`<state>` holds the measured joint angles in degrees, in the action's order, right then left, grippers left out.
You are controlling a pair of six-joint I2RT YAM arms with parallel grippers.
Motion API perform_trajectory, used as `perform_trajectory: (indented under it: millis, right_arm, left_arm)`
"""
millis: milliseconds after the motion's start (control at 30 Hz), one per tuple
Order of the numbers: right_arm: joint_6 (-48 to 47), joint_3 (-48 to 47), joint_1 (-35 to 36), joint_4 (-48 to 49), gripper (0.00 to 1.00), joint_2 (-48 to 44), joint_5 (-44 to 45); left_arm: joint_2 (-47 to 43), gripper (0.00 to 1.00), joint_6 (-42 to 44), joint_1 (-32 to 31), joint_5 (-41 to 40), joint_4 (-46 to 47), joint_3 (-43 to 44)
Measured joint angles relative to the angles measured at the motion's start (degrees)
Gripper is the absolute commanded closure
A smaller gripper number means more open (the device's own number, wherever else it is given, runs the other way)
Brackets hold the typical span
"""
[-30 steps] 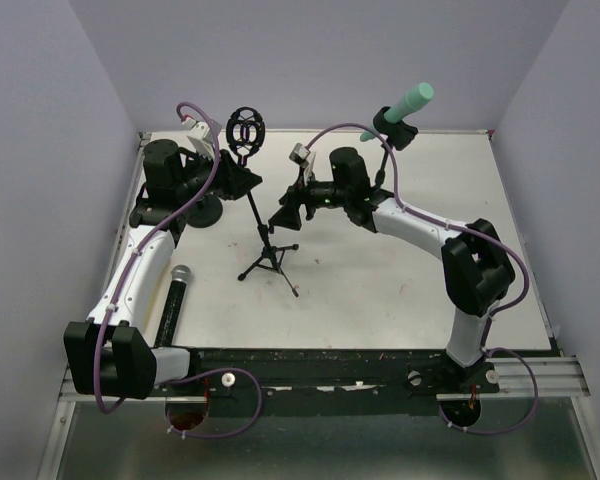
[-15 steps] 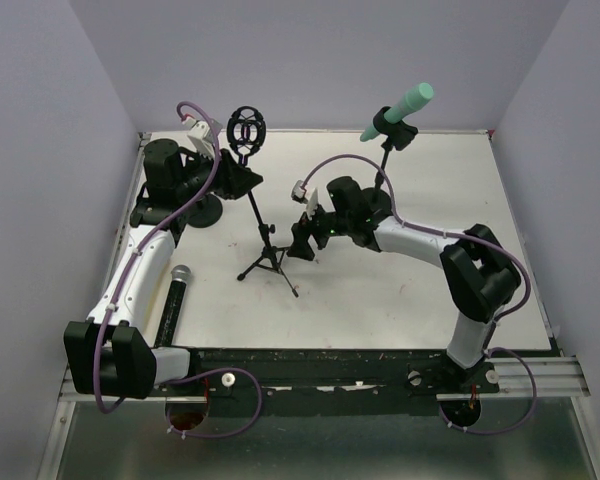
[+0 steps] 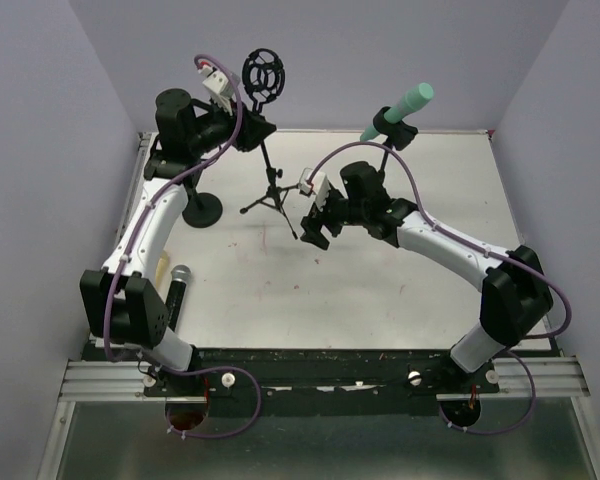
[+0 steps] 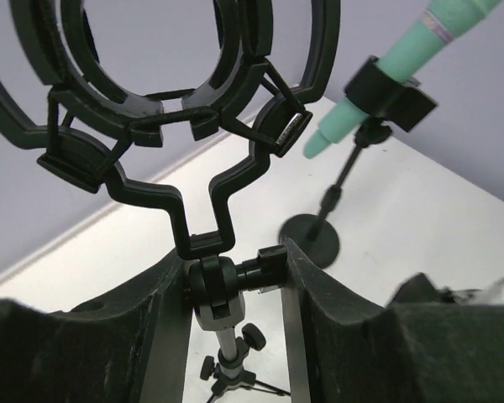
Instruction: Remove the microphone from the stand
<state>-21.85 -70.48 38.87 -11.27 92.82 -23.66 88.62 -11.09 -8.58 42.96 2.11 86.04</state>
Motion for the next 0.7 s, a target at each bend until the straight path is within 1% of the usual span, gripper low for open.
perform_trajectory:
  millis: [167, 300, 333, 467, 500, 533, 700]
  right_arm:
    - [-2.93, -0.15, 0.0, -2.82, 0.07, -3.08, 2.54]
    - [-3.93, -0.15, -0.04, -3.54, 0.06, -4.02, 3.85]
    - [-4.17, -0.15, -0.11, -3.56, 0.06, -4.09, 4.04]
    - [-4.87, -0.15, -0.24, -3.91, 0.06, -4.11, 4.57]
    - [-5.01, -0.15, -0.26, -3.91, 0.06, -4.11, 4.59]
    - [-5.14, -0.15, -0.33, -3.91, 0.06, -4.11, 4.59]
    - [-5.27, -0.33, -0.33, -4.28, 0.06, -4.11, 4.57]
  left_arm:
    - [9.66, 1.0, 5.7, -0.61, -1.9, -0.33, 10.73]
    - [14.49, 1.0, 10.25, -0.92, -3.69, -1.55, 14.01]
    - [15.26, 0.98, 11.02, -0.94, -4.09, -2.05, 13.99]
    - [16.81, 0.56, 13.14, -1.03, -5.92, -4.26, 12.57]
    - [16.81, 0.41, 13.62, -1.05, -6.16, -4.81, 12.09]
    - [16.81, 0.02, 14.08, -1.05, -6.38, -4.68, 11.72]
    - [15.17, 0.01, 15.43, -1.31, -9.7, -4.92, 9.09]
